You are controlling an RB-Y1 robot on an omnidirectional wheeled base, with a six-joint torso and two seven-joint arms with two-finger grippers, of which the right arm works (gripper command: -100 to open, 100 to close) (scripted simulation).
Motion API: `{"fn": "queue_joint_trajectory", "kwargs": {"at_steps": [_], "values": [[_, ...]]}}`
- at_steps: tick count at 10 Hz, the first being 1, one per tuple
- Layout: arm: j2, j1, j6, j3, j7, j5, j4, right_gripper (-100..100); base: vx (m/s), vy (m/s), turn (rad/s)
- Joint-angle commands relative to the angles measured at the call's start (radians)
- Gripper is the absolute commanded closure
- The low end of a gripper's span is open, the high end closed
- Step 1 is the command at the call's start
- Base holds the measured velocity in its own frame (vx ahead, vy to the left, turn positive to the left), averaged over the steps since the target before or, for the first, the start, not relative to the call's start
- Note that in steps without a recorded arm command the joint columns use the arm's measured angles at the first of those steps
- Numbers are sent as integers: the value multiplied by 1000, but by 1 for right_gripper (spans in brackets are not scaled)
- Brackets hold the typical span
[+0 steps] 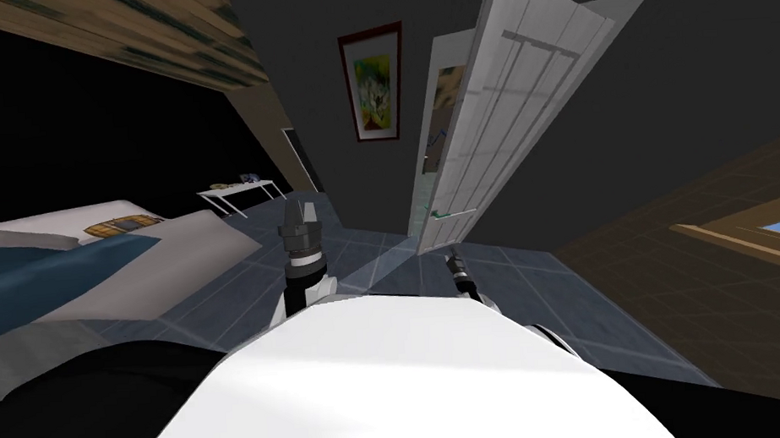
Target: Pull the door open
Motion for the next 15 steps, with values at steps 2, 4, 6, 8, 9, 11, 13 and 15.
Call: {"fn": "queue_joint_trajectory", "kwargs": {"at_steps": [2,4,6,8,9,11,13,15], "values": [[-3,-9,-12,16,-10,8,13,-100,21,114,230],[-5,-10,-17,28,-17,14,12,-100,86,119,252],[-7,-11,-21,41,-24,20,12,-100,93,118,234],[-10,-12,-26,54,-31,26,12,-100,57,90,244],[-11,-13,-28,61,-35,29,11,-100,34,42,253],[-14,-14,-34,76,-43,36,11,-100,29,-74,222],[-15,-15,-35,81,-45,39,11,-100,-3,-181,30],[-16,-15,-37,85,-48,41,11,-100,17,-212,9]]}}
